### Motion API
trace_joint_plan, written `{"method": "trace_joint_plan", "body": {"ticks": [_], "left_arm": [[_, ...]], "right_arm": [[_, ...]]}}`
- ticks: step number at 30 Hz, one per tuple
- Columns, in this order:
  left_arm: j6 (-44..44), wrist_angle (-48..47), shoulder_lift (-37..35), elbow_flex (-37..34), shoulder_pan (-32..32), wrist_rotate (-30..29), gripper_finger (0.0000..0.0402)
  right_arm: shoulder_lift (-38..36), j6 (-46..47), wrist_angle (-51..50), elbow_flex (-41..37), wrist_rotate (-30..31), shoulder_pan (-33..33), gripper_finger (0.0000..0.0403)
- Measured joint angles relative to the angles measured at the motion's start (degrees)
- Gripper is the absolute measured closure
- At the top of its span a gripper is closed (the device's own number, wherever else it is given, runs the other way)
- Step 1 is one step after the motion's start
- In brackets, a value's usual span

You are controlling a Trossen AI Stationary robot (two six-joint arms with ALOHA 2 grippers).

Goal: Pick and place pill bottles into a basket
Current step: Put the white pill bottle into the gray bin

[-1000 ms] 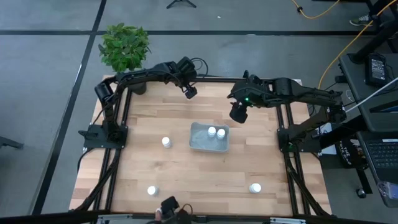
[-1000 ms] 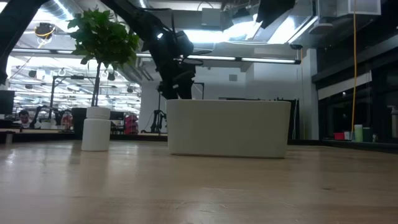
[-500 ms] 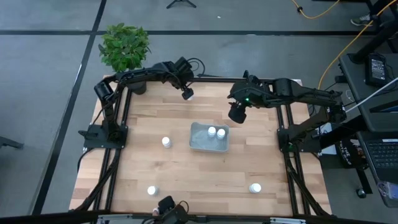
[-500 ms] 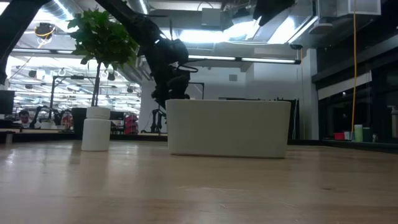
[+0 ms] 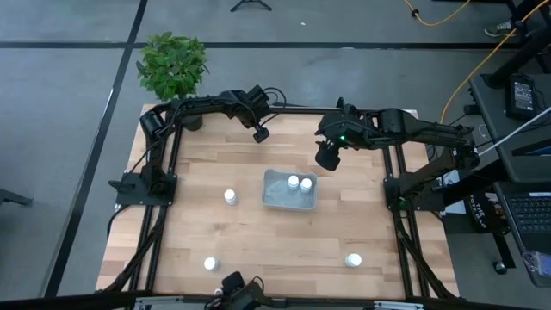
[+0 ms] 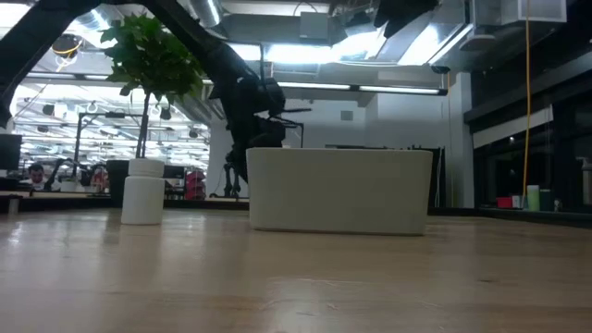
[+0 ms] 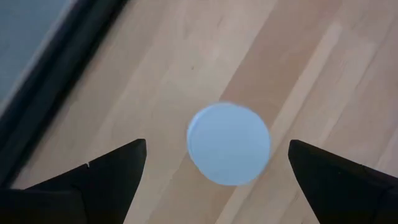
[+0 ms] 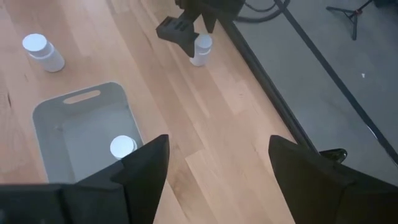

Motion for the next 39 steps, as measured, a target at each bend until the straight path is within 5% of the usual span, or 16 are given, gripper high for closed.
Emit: {"method": "trace_joint_plan", "body": {"ticks": [19,31,39], "left_arm": [[0.4,0.7,1.1,1.5,-0.8,2.8,0.0233],[0.1,-1.2,-0.3,1.5,-1.7,3.6,0.0245],[3.8,-14.6,-9.0,9.0,-8.1,3.5,0.0245]], "right_arm": [[0.0,0.0,0.1,0.0,0.0,0.0,0.0128],[0.0,-0.1,0.1,0.0,0.0,0.0,0.0128],[0.0,-1.8,-0.1,-0.6,2.1,-0.1,0.0128]]}}
